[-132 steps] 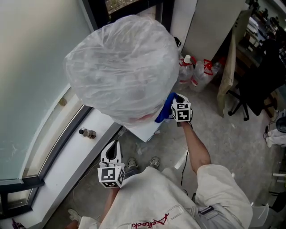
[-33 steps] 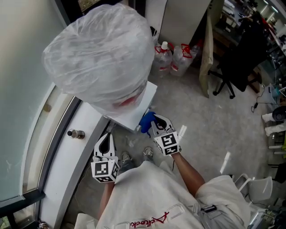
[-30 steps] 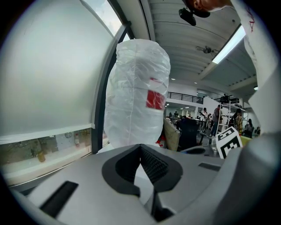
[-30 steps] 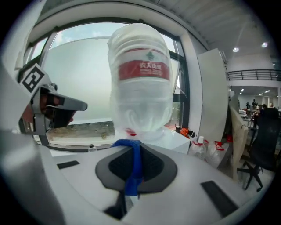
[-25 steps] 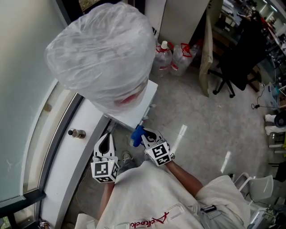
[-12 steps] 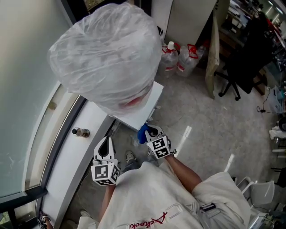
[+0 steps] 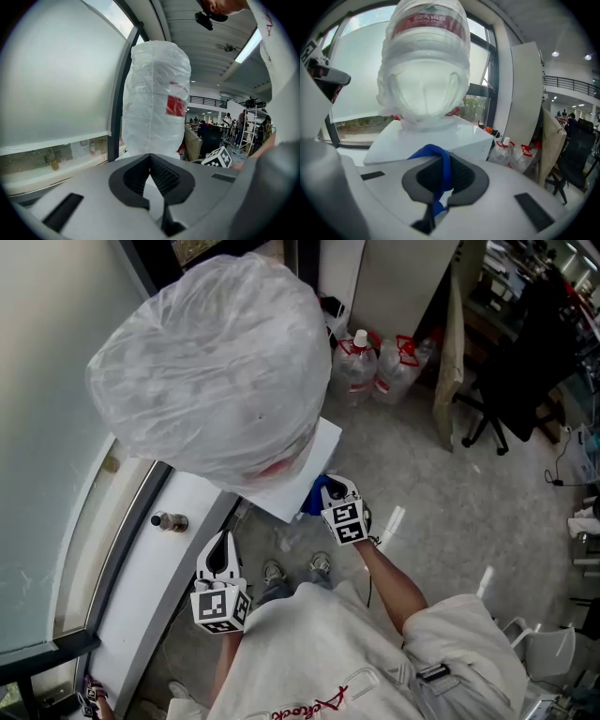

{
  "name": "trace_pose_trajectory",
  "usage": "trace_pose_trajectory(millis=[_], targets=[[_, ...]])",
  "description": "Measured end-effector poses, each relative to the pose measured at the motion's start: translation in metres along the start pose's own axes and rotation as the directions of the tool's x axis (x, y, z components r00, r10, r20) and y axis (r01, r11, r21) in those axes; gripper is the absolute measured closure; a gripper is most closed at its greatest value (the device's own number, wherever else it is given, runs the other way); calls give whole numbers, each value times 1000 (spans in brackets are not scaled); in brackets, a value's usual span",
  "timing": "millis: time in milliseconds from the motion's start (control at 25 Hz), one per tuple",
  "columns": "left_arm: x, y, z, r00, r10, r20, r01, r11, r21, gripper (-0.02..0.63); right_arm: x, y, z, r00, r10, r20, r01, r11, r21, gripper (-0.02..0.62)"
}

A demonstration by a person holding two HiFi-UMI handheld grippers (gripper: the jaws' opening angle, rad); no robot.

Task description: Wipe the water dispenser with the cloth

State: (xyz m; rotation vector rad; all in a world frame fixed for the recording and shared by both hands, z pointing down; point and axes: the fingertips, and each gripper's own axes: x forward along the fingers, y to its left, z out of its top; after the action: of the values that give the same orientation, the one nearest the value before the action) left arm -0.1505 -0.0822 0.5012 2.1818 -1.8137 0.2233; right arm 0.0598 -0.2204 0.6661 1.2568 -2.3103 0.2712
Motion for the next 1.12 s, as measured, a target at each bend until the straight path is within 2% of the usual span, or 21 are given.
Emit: trace_pose_trajectory(millis=[320, 600, 880, 1120], targets=[[4, -3, -4, 999, 38, -17, -38, 999, -17, 595, 35, -80, 15, 996, -84, -20, 84, 996, -15, 572], [8, -6, -7, 999, 41, -35, -41, 999, -18, 595, 57, -132, 21, 988, -147, -51, 149, 988, 35, 572], [11, -11, -5, 999, 18, -31, -18, 1000, -10, 595, 44, -130, 25, 988, -152, -21, 153, 986, 71, 572], [10, -12, -6, 999, -26, -22, 26, 1000, -11, 595, -11, -77, 28, 991, -119, 60, 117, 992, 37, 572]])
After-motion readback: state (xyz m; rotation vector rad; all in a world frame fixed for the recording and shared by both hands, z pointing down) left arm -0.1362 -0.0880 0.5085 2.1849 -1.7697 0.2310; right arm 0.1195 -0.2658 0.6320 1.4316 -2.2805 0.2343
